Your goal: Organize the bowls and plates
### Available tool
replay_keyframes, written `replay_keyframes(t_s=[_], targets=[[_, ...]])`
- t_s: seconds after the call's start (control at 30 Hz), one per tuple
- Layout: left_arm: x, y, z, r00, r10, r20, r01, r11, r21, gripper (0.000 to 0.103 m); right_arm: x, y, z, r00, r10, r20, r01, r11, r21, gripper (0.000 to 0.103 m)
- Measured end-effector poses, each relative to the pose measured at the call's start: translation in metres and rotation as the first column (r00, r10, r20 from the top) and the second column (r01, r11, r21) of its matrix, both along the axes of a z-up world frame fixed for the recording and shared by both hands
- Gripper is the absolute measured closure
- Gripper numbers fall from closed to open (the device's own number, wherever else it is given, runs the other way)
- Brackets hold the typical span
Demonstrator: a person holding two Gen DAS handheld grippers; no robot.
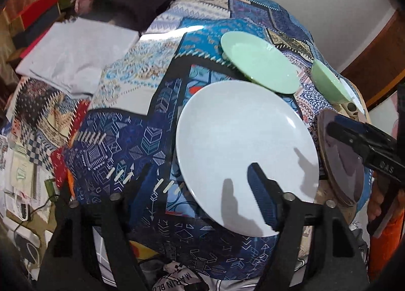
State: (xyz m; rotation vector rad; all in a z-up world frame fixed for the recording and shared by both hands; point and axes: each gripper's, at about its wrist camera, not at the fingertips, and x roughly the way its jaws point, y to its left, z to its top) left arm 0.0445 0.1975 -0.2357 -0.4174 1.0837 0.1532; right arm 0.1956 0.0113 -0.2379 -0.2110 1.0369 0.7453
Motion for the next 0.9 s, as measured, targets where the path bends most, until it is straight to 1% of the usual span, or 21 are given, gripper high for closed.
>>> replay_keyframes(t_s=[0.03, 0.07, 0.1, 0.13, 0.17, 0.23, 0.27, 0.33, 0.37, 0.47, 0.53, 0.63, 0.9], targets=[[0.000, 0.002, -0.004, 1.000, -0.006, -0.008, 0.006, 1.000, -0.015, 0.041, 0.002, 0.003, -0.003, 1.000, 0.002, -0.009, -0.002, 1.000, -0.006, 0.061], [0.000, 0.002, -0.005, 1.000, -0.010, -0.012, 0.009, 1.000, -0.023, 0.044, 0.004, 0.006, -0.005, 1.000, 0.009, -0.013, -0.009, 1.000, -0.014, 0.064], [0.000, 0.004, -0.008, 1.000, -0.013, -0.016, 0.013, 0.999, -0.036, 0.048, 0.005, 0.009, -0.006, 1.000, 0.015, -0.012, -0.015, 1.000, -0.022, 0.068], [0.000, 0.005, -0.010, 1.000, -0.014, -0.018, 0.013, 0.999, -0.049, 0.053, 0.007, 0.011, -0.007, 1.000, 0.018, -0.012, -0.018, 0.999, -0.031, 0.070], [0.000, 0.006, -0.011, 1.000, -0.015, -0.019, 0.014, 0.998, -0.059, 0.056, 0.009, 0.013, -0.009, 1.000, 0.023, -0.020, -0.024, 0.999, -0.040, 0.070], [0.000, 0.008, -0.014, 1.000, -0.020, -0.023, 0.018, 0.997, -0.081, 0.067, 0.012, 0.017, -0.012, 0.999, 0.032, -0.031, -0.034, 0.998, -0.052, 0.072], [-0.001, 0.008, -0.016, 0.999, -0.024, -0.023, 0.022, 0.995, -0.092, 0.069, 0.012, 0.020, -0.014, 0.999, 0.040, -0.034, -0.042, 0.997, -0.062, 0.073], [-0.002, 0.008, -0.017, 0.999, -0.034, -0.020, 0.032, 0.994, -0.103, 0.075, 0.011, 0.023, -0.019, 0.998, 0.051, -0.043, -0.054, 0.996, -0.077, 0.080], [-0.002, 0.007, -0.018, 0.999, -0.039, -0.017, 0.037, 0.994, -0.104, 0.076, 0.012, 0.026, -0.020, 0.997, 0.054, -0.050, -0.058, 0.995, -0.082, 0.082], [-0.002, 0.007, -0.018, 0.999, -0.039, -0.013, 0.037, 0.994, -0.104, 0.079, 0.009, 0.028, -0.026, 0.998, 0.051, -0.044, -0.055, 0.992, -0.110, 0.083], [-0.001, 0.010, -0.019, 0.999, -0.033, -0.013, 0.031, 0.993, -0.116, 0.082, 0.009, 0.028, -0.027, 0.998, 0.043, -0.050, -0.048, 0.993, -0.111, 0.083], [0.001, 0.015, -0.019, 1.000, -0.028, -0.009, 0.026, 0.991, -0.128, 0.083, 0.008, 0.027, -0.025, 0.997, 0.033, -0.065, -0.039, 0.994, -0.107, 0.082], [0.014, 0.034, -0.018, 1.000, -0.004, -0.017, 0.003, 0.996, -0.093, 0.083, -0.004, 0.030, -0.024, 0.994, 0.045, -0.095, -0.052, 0.996, -0.079, 0.082]])
